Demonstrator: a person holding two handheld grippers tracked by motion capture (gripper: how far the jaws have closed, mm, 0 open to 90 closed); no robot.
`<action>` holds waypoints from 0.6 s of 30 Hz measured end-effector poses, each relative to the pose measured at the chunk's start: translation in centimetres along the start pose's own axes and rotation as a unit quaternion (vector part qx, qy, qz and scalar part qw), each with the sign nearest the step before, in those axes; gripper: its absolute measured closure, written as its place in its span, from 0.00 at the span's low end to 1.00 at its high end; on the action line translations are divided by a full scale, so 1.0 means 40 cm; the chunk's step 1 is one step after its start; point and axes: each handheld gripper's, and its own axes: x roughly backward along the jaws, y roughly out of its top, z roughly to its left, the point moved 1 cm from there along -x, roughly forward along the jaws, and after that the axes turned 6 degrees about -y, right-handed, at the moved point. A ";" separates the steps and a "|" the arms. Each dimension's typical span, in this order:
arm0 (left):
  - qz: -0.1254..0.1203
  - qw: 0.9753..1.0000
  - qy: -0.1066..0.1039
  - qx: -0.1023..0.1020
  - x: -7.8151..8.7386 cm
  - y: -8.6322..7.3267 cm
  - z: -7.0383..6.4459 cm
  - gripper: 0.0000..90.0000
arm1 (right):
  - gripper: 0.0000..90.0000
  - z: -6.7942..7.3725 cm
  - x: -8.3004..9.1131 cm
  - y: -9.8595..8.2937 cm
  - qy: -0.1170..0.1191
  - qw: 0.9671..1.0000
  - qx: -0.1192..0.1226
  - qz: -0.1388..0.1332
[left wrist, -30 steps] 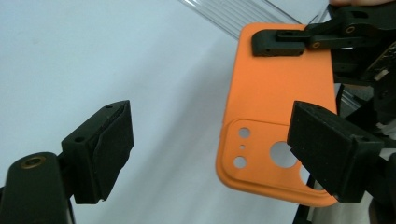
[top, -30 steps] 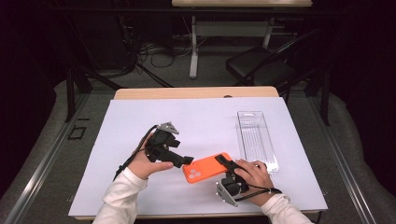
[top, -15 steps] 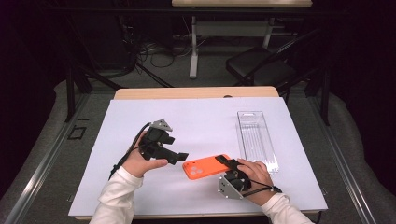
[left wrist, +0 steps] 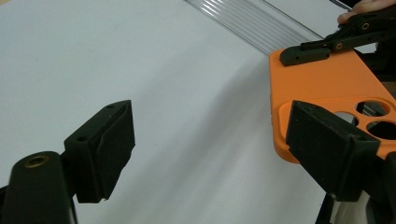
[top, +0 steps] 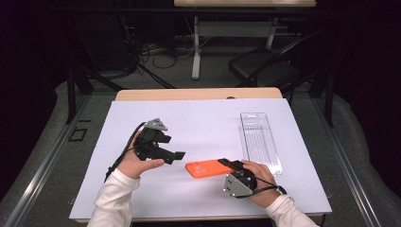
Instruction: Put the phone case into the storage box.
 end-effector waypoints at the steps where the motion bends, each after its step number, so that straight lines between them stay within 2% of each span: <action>1: 0.001 1.000 0.000 -0.001 0.000 0.000 0.000 0.18 | 0.97 -0.001 0.000 -0.001 0.003 1.000 -0.006 -0.002; 2: 0.000 1.000 0.000 -0.001 0.000 0.000 0.000 0.18 | 0.97 0.001 -0.001 -0.003 0.005 1.000 -0.020 -0.004; 4: 0.000 1.000 0.000 -0.002 0.000 -0.001 0.000 0.18 | 0.97 -0.006 0.000 -0.005 0.011 1.000 -0.023 -0.002; 8: 0.000 1.000 -0.002 -0.007 -0.001 -0.001 -0.002 0.19 | 0.97 -0.014 0.001 -0.010 0.025 0.998 -0.059 -0.010; 14: -0.002 1.000 0.001 -0.016 0.004 0.001 -0.006 0.19 | 0.97 -0.027 0.009 -0.016 0.030 0.996 -0.080 -0.007; 18: -0.008 1.000 0.005 -0.017 0.008 0.001 -0.007 0.19 | 0.97 -0.042 0.022 -0.016 0.038 0.993 -0.114 -0.012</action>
